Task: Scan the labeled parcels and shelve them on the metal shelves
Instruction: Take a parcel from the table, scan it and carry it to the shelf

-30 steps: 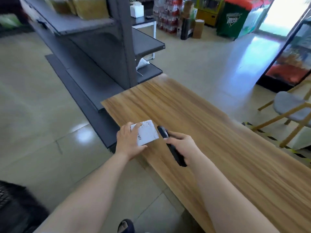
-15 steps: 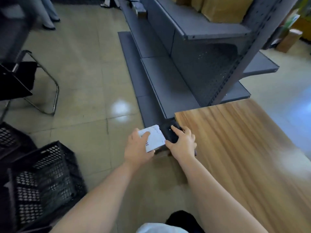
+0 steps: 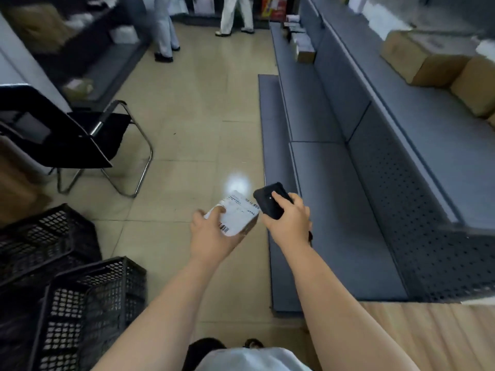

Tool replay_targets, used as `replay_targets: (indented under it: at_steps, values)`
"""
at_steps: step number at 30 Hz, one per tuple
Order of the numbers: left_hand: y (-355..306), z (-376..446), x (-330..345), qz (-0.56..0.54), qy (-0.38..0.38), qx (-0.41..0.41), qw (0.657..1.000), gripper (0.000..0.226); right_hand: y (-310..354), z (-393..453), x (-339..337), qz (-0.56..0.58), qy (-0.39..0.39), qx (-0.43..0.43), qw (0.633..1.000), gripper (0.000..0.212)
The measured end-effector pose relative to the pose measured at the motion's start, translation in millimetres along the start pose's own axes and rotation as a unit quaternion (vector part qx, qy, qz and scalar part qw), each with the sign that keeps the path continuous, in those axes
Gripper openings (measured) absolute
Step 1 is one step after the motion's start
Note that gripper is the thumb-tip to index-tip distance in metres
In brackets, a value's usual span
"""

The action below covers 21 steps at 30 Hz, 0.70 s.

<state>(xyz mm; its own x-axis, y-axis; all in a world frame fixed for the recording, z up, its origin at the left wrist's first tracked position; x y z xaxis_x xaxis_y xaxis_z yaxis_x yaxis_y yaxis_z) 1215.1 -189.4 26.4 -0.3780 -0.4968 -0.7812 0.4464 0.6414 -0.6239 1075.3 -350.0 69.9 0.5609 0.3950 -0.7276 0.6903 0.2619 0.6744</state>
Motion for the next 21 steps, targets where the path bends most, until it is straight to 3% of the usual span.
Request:
replay_targets:
  at_steps: [8, 16, 21]
  values:
    - [6, 184, -37, 0.073, -0.075, 0.008, 0.994, 0.094, 105, 167, 55, -0.033, -0.008, -0.049, 0.998, 0.060]
    - [0, 441, -57, 0.157, -0.057, 0.116, 0.979, 0.072, 206, 367, 105, -0.021, -0.050, -0.005, 0.998, 0.057]
    - [-19, 569, -39, 0.164, -0.001, 0.134, 0.977, 0.064, 243, 473, 120, -0.032, -0.063, 0.023, 0.997, 0.058]
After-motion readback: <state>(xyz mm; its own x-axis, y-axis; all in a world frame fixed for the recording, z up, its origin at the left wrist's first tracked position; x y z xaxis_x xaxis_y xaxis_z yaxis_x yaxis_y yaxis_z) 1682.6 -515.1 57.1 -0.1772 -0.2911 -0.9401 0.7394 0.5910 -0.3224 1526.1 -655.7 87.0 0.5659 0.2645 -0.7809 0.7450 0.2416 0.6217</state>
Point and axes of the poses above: each hand's wrist, its own z-axis towards the middle knuckle, its own x-axis out of the palm, y = z × x, the point moved 8 cm from there along z, towards the middle knuckle, and after that the axes turned 5 degrees about x, right-handed, at the moved point
